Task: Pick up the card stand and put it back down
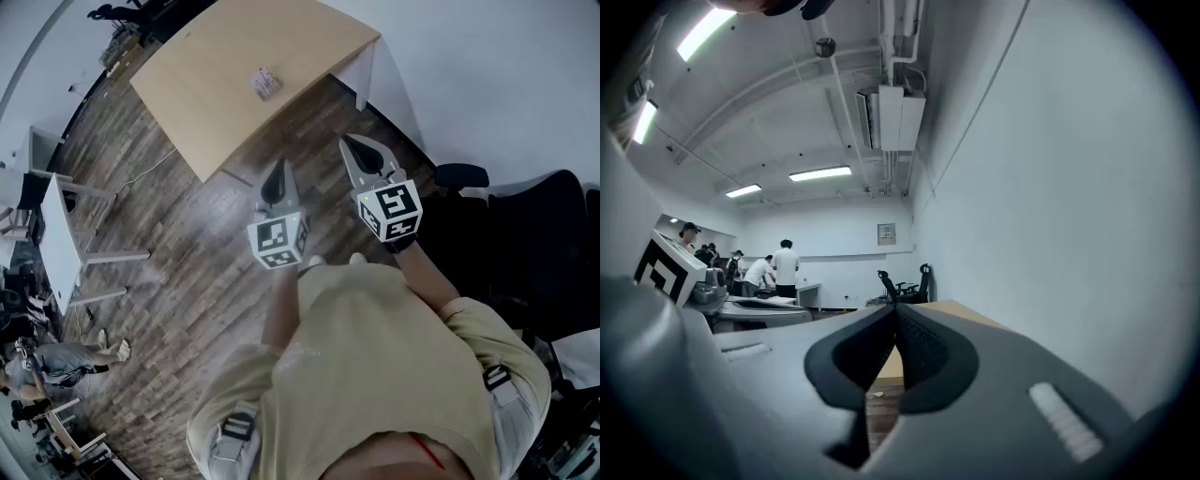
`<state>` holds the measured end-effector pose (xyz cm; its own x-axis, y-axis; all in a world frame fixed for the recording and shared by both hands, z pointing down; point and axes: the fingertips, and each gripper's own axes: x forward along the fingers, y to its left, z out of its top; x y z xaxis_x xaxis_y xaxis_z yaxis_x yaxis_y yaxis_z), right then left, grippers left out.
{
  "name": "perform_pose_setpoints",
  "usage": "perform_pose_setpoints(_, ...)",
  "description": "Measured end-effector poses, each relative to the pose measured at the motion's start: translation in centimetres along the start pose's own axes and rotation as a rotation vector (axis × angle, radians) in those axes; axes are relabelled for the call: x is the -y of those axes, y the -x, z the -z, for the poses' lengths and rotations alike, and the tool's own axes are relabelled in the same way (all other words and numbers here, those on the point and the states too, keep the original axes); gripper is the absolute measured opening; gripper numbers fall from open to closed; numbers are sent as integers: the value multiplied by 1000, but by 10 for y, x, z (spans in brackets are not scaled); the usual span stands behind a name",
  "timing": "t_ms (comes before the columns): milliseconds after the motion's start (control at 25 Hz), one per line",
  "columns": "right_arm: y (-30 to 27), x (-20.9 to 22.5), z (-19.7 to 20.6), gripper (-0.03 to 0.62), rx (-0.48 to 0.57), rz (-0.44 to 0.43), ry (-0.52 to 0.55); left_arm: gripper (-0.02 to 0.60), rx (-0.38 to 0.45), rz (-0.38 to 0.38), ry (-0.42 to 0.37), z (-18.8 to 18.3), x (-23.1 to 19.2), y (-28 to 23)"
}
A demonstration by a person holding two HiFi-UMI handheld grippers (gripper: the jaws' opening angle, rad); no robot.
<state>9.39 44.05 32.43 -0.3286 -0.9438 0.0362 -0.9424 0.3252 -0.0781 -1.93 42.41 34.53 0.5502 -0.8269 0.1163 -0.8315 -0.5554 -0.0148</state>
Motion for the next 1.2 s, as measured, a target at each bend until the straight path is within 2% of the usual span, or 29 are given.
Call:
perform_pose_setpoints(120,25,31,18,5,-19,55,-49,2,-33,52,-21,15,35,-10)
perform_pose_setpoints(240,39,53,36,5,-54,106,-120,2,-77,82,-7,31,58,-18)
perform_pose_setpoints(400,38,66,46,5,-78,127,-163,2,-116,94,-12,44,65,-37)
perform_pose_setpoints(520,18,77,54,5,-96,118,-176,2,-88,95,-6,41,59,-61)
perform_pose_setpoints(680,-41,84,66,5,-128,71,-159,2,-75,51,31,49,21,-103)
perform_pose_setpoints(800,-97,84,62,5,-152,-5,-116,2,-35,-8,76,45,-24,-135)
perform_pose_setpoints(920,-158,80,43,5,-154,-64,-67,2,60,30,109,20,-62,-163)
perform_pose_setpoints(1000,-209,82,32,5,-154,-91,-46,2,86,28,125,12,-93,-188)
perform_pose_setpoints(1200,-325,94,29,5,-155,-145,-24,2,37,-22,111,28,-167,-248)
